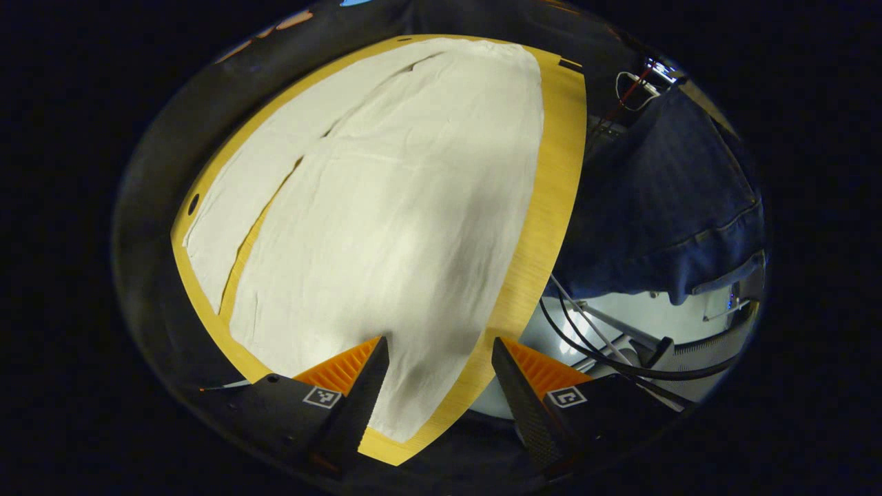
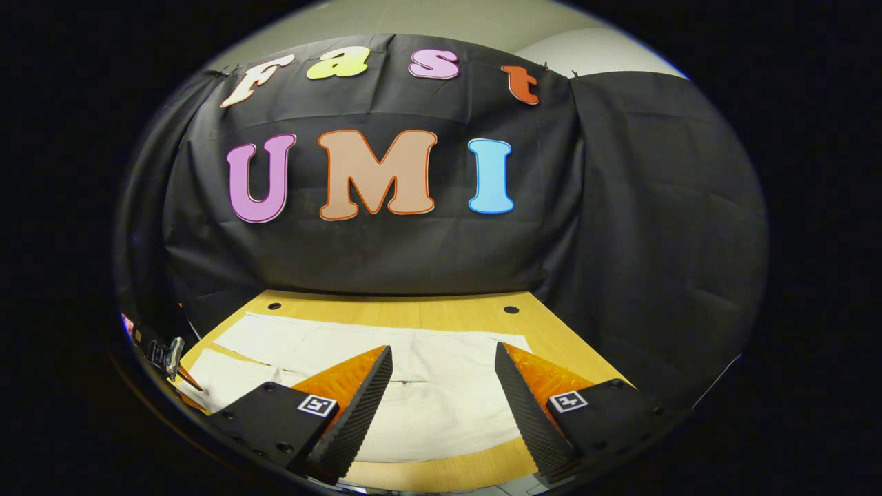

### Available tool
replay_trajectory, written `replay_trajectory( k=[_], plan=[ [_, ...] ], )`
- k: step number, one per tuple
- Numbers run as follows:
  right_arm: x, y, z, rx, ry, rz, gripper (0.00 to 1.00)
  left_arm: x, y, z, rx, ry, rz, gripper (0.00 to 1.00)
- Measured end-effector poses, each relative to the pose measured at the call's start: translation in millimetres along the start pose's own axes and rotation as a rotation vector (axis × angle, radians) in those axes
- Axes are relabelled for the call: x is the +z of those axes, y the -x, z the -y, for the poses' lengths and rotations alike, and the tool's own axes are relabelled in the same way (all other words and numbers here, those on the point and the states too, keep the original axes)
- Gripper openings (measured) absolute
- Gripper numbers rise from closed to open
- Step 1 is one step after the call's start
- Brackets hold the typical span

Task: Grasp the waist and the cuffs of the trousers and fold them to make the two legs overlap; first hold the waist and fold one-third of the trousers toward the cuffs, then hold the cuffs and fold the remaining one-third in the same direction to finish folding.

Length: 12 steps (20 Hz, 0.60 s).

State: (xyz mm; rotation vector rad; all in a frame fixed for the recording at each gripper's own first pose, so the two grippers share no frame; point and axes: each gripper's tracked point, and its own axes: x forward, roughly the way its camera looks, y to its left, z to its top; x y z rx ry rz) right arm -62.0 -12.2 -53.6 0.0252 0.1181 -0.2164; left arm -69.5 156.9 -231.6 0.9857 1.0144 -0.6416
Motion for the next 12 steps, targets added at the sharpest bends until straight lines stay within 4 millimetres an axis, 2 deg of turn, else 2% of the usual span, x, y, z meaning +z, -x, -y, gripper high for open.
replay_trajectory(
  k=[1,2,6,12],
  plan=[
    [-1,1,1,-0.009,0.0,-0.002,0.96,-6,-3,-2,-0.001,-0.017,-0.017,0.87],
    [-1,1,2,-0.016,-0.002,-0.006,0.94,-9,-5,-2,-0.007,-0.024,-0.027,0.9],
    [-1,-1,5,-0.038,-0.008,-0.011,0.96,-12,-9,-2,-0.035,-0.028,-0.045,0.89],
    [-10,-16,-5,-0.001,0.008,-0.044,0.94,-12,-9,-2,-0.054,-0.074,-0.086,0.88]
  ],
)
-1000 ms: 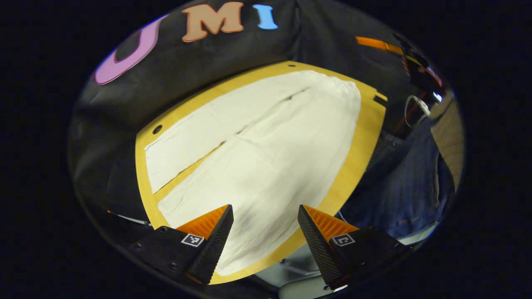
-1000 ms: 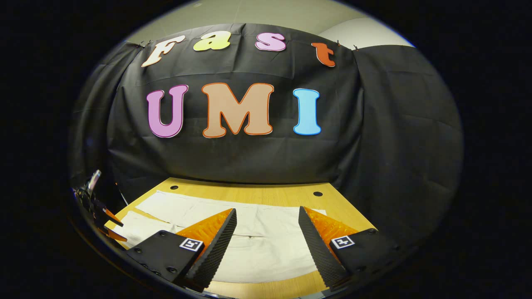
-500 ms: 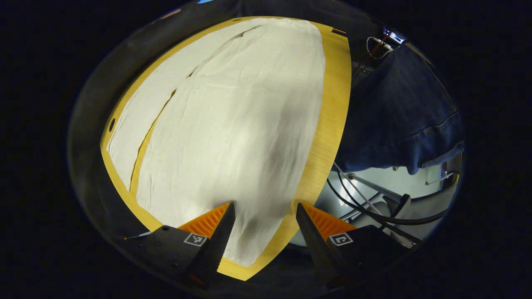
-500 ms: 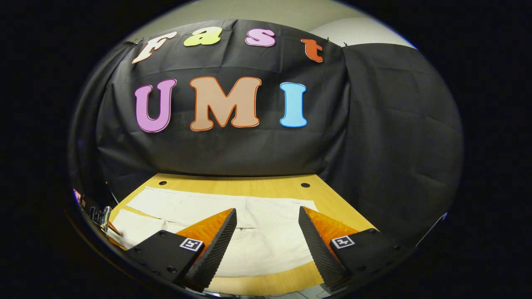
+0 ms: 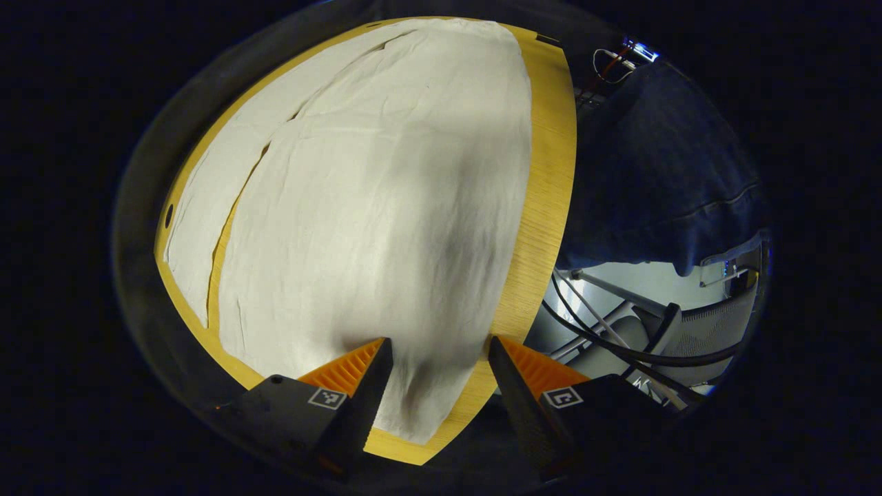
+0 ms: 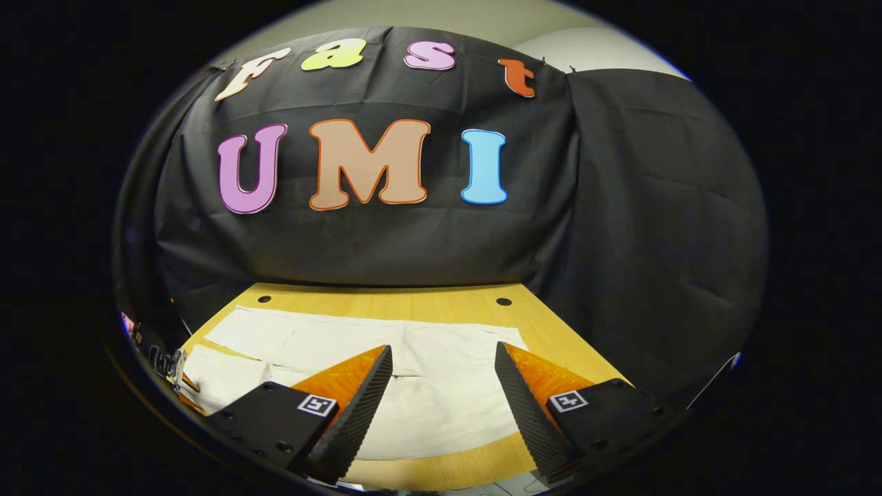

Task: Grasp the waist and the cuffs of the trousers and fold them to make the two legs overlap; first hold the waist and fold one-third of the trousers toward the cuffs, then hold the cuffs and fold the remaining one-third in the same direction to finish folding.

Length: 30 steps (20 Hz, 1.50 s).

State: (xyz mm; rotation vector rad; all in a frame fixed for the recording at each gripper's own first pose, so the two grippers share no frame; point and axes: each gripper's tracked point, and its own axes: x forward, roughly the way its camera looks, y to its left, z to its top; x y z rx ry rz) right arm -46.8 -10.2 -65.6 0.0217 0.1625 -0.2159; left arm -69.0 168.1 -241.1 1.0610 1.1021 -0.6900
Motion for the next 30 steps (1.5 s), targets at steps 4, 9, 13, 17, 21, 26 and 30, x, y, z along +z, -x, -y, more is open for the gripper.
replay_trajectory(
  k=[4,9,13,17,21,26,30],
  plan=[
    [-9,-12,-13,0.075,0.031,-0.036,0.96,1,-1,-14,0.008,0.034,-0.02,0.71],
    [-12,-28,-27,0.184,0.103,-0.058,0.94,1,-1,-28,0.028,0.044,-0.047,0.27],
    [-34,-36,-41,0.346,0.194,-0.121,0.96,1,-2,-32,0.046,0.058,-0.048,0.0],
    [-82,-50,-20,0.481,0.4,-0.24,0.97,1,-2,-32,0.064,0.116,-0.048,0.0],
    [-118,-54,11,0.602,0.635,-0.356,0.98,2,-4,-33,0.079,0.128,-0.064,0.0],
    [-167,-61,61,0.721,0.914,-0.522,0.96,2,-5,-34,0.072,0.148,-0.098,0.0],
    [-207,-66,89,0.804,1.065,-0.657,0.97,2,-6,-35,0.069,0.157,-0.111,0.0]
  ],
)
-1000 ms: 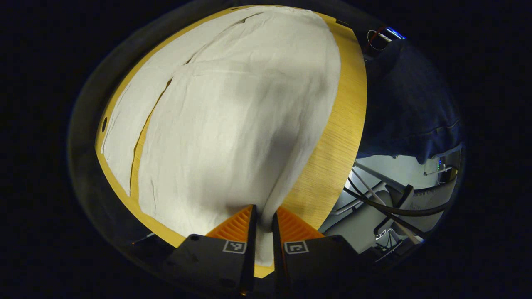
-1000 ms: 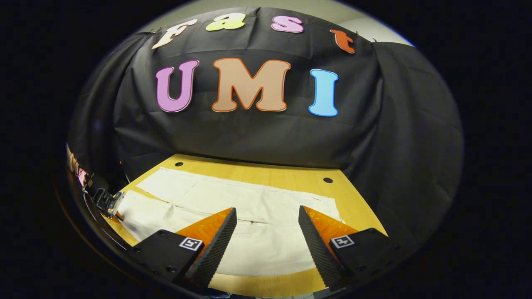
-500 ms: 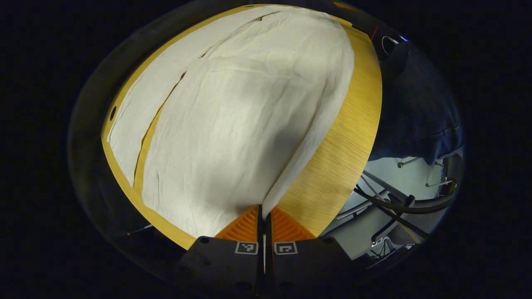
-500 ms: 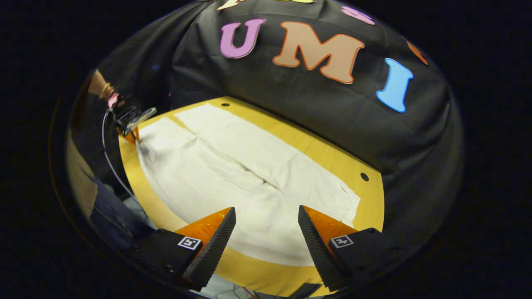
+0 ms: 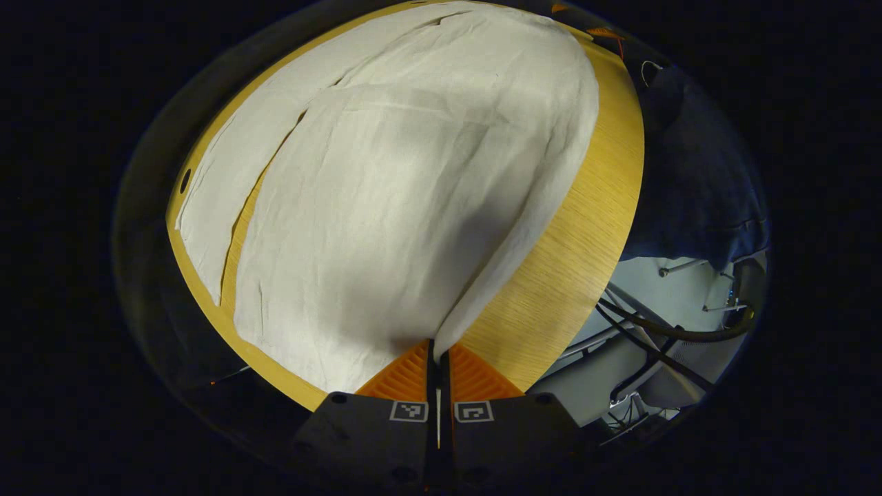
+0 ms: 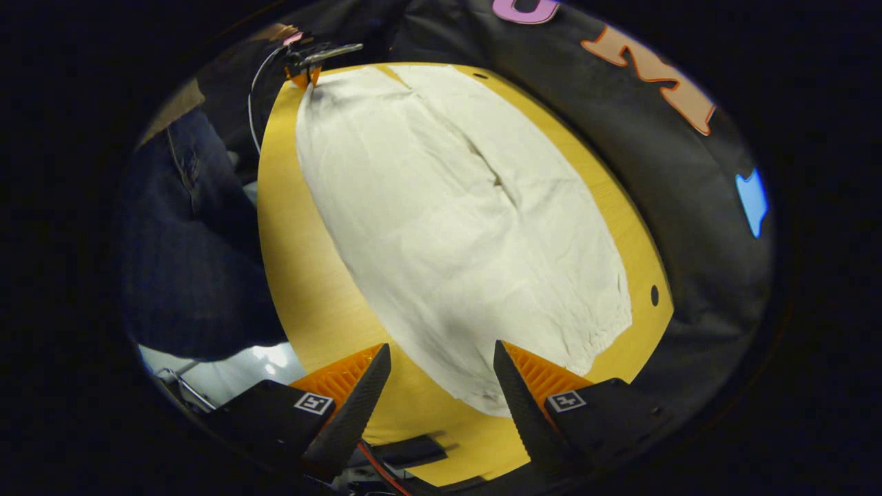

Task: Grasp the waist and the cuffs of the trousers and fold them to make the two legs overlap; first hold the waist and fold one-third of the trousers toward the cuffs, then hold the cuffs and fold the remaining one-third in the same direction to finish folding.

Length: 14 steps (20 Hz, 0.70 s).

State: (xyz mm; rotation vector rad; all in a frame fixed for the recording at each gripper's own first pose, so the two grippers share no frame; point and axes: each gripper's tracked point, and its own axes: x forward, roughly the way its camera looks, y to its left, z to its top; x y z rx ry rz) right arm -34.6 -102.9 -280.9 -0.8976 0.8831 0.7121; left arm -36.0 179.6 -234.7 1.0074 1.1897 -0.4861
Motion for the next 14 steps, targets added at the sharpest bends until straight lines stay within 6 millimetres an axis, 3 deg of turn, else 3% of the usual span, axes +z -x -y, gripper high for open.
replay_trajectory(
  k=[6,10,12,13,14],
  plan=[
    [-31,-32,1,0.075,0.115,-0.126,0.97,0,-1,0,-0.013,0.038,-0.023,0.0],
    [-32,-43,-1,0.127,0.115,-0.148,0.97,1,0,0,-0.009,0.035,-0.03,0.0],
    [-32,-43,-6,0.17,0.107,-0.162,0.93,0,0,1,-0.007,0.034,-0.033,0.0],
    [-33,-43,-9,0.192,0.104,-0.175,0.87,-1,0,1,-0.008,0.038,-0.036,0.0],
    [-33,-44,-7,0.198,0.096,-0.183,0.88,0,0,0,-0.01,0.04,-0.04,0.0]
  ],
)
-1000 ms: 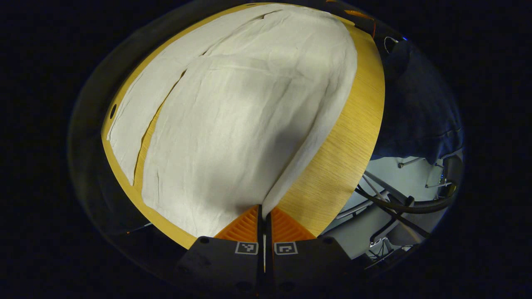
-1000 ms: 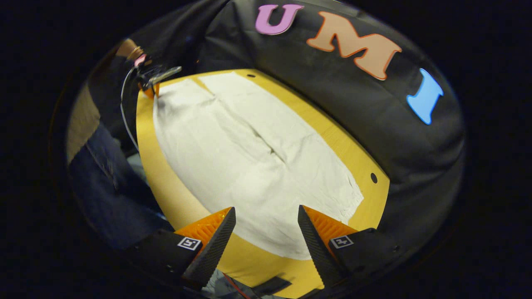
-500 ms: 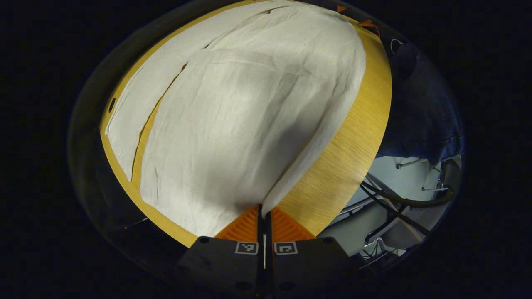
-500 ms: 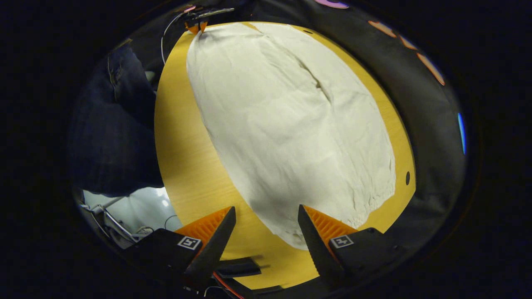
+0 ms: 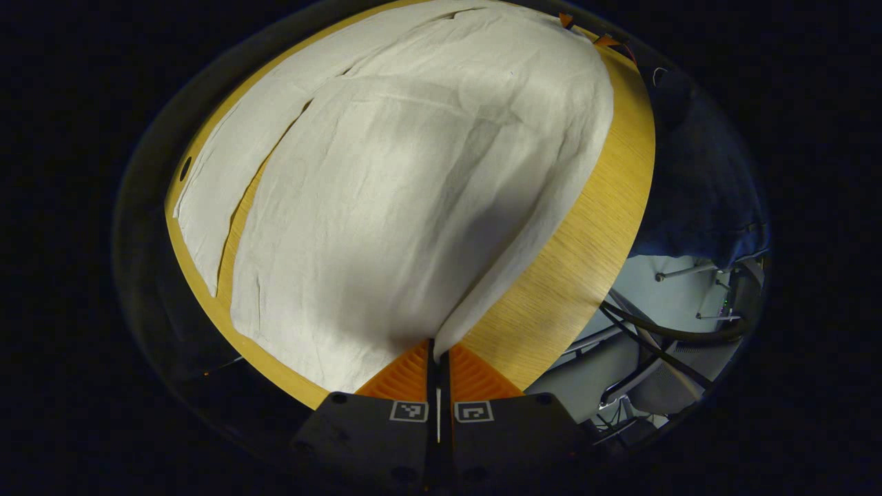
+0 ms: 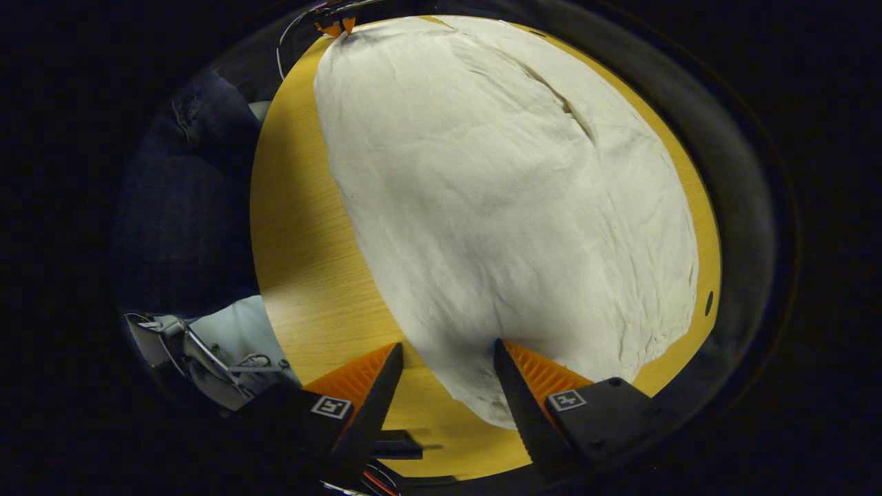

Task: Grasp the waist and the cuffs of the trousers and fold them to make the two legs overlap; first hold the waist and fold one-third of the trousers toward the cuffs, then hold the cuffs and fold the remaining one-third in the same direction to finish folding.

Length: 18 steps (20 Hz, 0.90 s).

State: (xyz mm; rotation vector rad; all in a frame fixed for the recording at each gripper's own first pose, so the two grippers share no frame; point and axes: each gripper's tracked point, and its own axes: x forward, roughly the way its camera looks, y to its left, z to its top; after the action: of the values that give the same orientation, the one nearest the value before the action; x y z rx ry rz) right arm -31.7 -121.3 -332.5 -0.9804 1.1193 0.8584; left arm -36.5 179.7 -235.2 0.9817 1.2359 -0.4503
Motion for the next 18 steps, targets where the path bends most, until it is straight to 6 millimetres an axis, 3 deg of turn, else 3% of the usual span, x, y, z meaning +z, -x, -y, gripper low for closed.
replay_trajectory(
  k=[1,3,4,7,8,9,11,14,18],
  plan=[
    [0,2,2,0.0,-0.015,-0.015,0.77,0,0,1,-0.003,-0.001,-0.003,0.0],
    [0,-1,8,-0.008,-0.049,-0.015,0.7,0,0,0,-0.01,0.004,-0.01,0.0],
    [1,-1,11,-0.015,-0.069,-0.012,0.74,0,0,0,-0.017,0.011,-0.015,0.0],
    [2,-1,18,-0.036,-0.103,-0.018,0.39,-1,1,0,-0.041,0.028,-0.038,0.0],
    [1,-2,21,-0.055,-0.101,-0.019,0.36,0,1,1,-0.044,0.024,-0.046,0.0],
    [2,0,24,-0.072,-0.095,-0.019,0.24,-1,2,0,-0.044,0.014,-0.051,0.0],
    [1,-1,24,-0.093,-0.085,-0.015,0.12,-1,2,2,-0.046,-0.009,-0.06,0.0],
    [1,-2,26,-0.099,-0.096,-0.013,0.12,0,1,0,-0.047,-0.017,-0.054,0.0],
    [0,0,26,-0.116,-0.141,-0.019,0.04,0,1,0,-0.02,-0.021,-0.042,0.0]
  ],
)
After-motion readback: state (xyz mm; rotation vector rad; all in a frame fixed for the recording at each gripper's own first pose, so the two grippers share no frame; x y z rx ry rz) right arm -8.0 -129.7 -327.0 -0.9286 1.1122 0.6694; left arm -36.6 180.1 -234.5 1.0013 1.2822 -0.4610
